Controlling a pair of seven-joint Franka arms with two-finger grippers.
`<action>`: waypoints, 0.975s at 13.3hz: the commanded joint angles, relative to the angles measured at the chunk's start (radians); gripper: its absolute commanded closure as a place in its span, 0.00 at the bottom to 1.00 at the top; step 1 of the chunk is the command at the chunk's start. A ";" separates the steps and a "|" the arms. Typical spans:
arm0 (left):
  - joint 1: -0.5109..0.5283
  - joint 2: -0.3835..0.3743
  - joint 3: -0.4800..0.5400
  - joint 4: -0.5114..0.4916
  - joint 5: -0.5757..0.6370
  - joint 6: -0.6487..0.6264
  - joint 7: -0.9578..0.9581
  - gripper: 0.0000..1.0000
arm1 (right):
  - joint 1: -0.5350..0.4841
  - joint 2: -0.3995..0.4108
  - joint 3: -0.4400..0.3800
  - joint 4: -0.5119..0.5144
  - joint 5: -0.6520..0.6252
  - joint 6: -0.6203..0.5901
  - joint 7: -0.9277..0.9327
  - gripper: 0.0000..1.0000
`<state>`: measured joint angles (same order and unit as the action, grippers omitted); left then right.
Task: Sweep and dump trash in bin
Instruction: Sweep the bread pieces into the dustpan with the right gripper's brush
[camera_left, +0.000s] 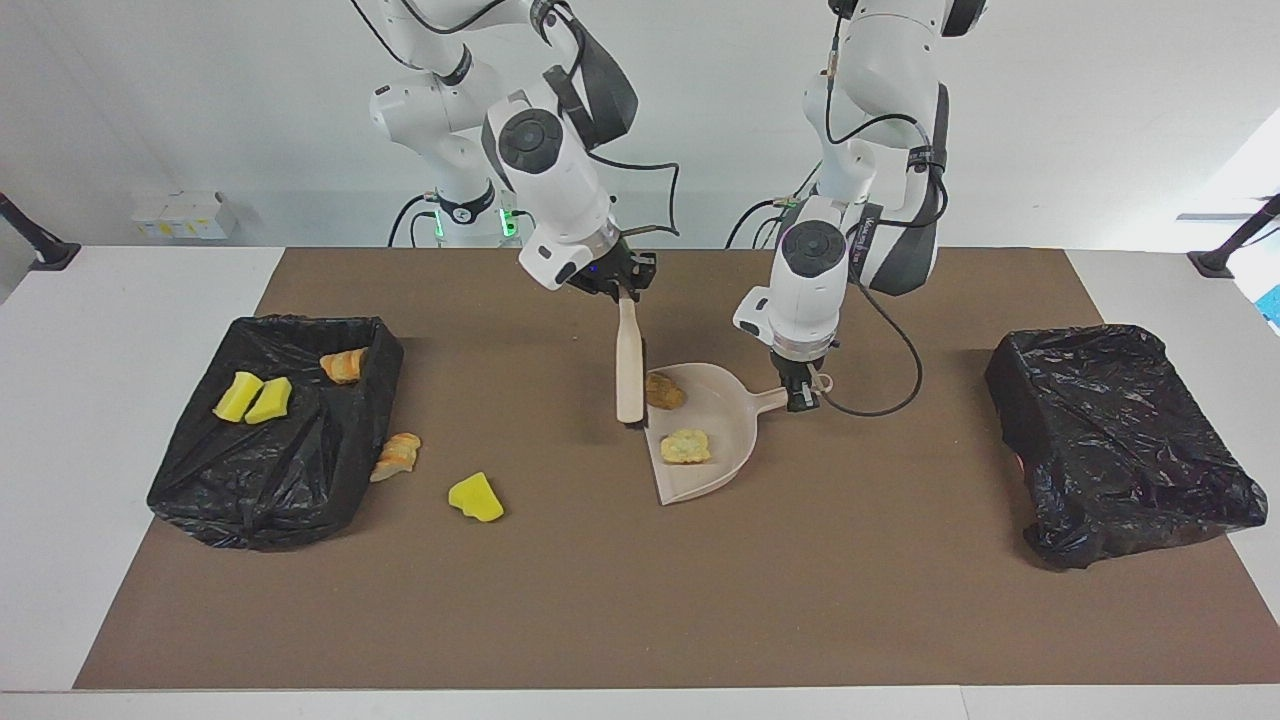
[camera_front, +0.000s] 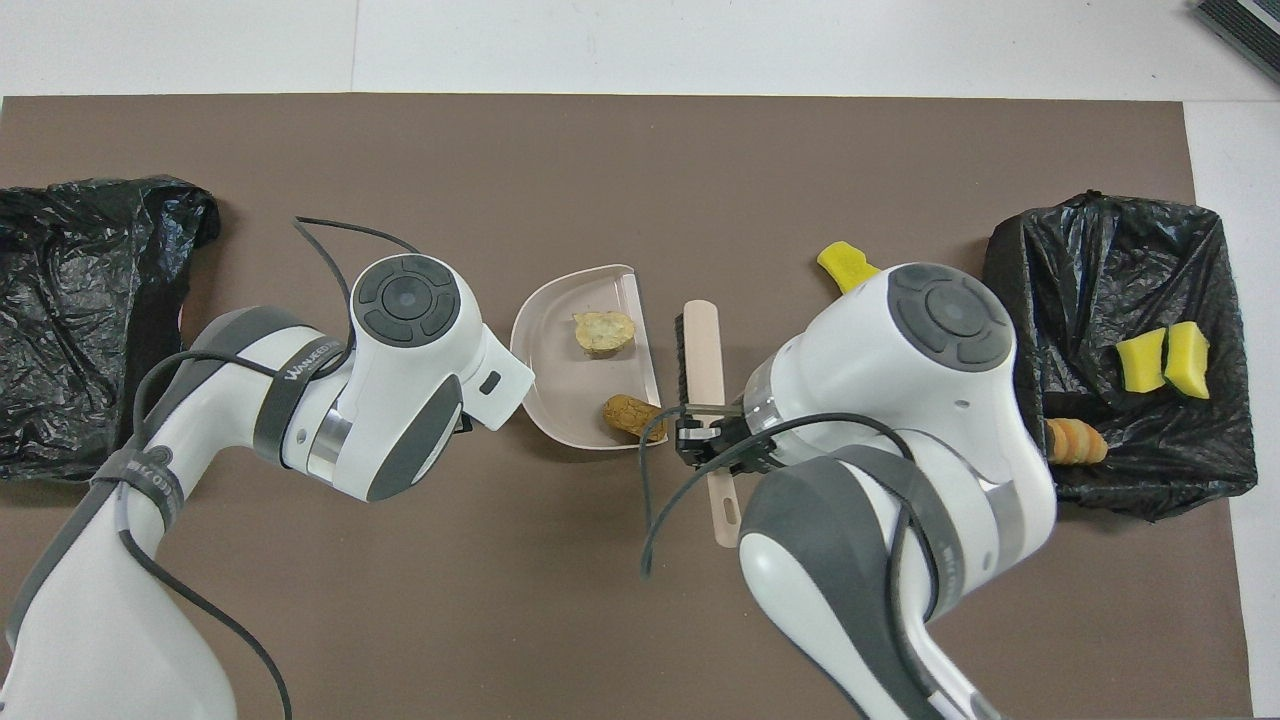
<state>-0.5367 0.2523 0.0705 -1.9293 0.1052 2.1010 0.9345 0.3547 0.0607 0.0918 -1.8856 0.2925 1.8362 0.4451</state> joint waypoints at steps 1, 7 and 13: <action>0.001 -0.031 0.002 -0.053 0.013 0.024 -0.011 1.00 | -0.043 -0.001 0.006 0.023 -0.129 -0.052 0.022 1.00; 0.004 -0.033 0.002 -0.062 0.011 0.030 -0.011 1.00 | -0.207 -0.018 0.009 -0.076 -0.533 -0.068 -0.039 1.00; 0.003 -0.036 0.002 -0.065 0.011 0.031 -0.023 1.00 | -0.324 -0.036 0.011 -0.276 -0.688 0.154 -0.029 1.00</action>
<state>-0.5342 0.2460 0.0701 -1.9435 0.1051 2.1106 0.9277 0.0746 0.0598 0.0865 -2.0891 -0.3640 1.9075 0.4264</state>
